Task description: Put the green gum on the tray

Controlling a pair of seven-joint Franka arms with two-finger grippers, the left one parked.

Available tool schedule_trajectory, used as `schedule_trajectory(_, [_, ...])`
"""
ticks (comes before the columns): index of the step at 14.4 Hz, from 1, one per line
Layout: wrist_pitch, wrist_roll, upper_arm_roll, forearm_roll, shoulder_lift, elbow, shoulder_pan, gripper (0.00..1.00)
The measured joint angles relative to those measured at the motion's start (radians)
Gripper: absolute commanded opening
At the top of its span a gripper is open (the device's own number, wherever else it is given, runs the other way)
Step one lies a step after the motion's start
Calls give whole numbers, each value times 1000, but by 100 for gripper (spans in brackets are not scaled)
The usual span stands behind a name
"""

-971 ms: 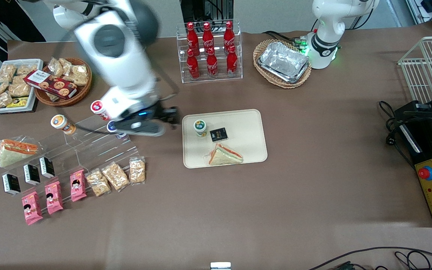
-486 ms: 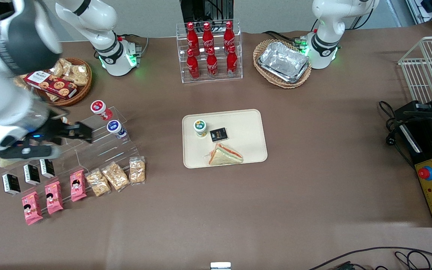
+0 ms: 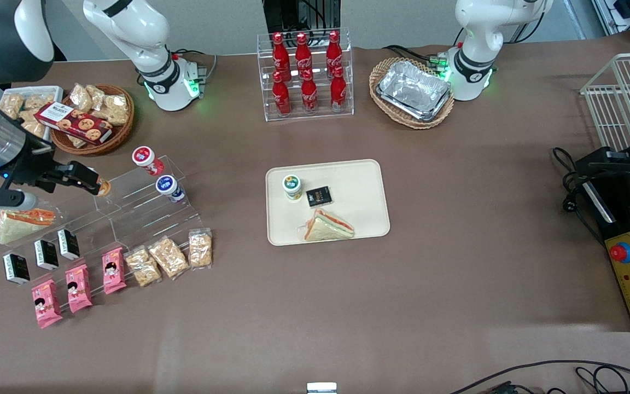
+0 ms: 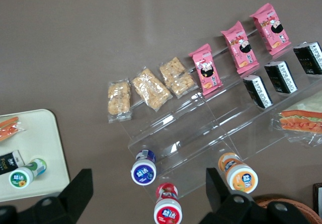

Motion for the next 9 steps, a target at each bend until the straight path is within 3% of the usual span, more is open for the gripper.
schedule_trajectory(7, [70, -7, 10, 13, -5, -31, 39, 100])
schedule_trajectory(8, [70, -24, -23, 13, -4, -31, 81, 100])
schedule_trajectory(9, [70, -48, -113, 13, -3, -31, 166, 100])
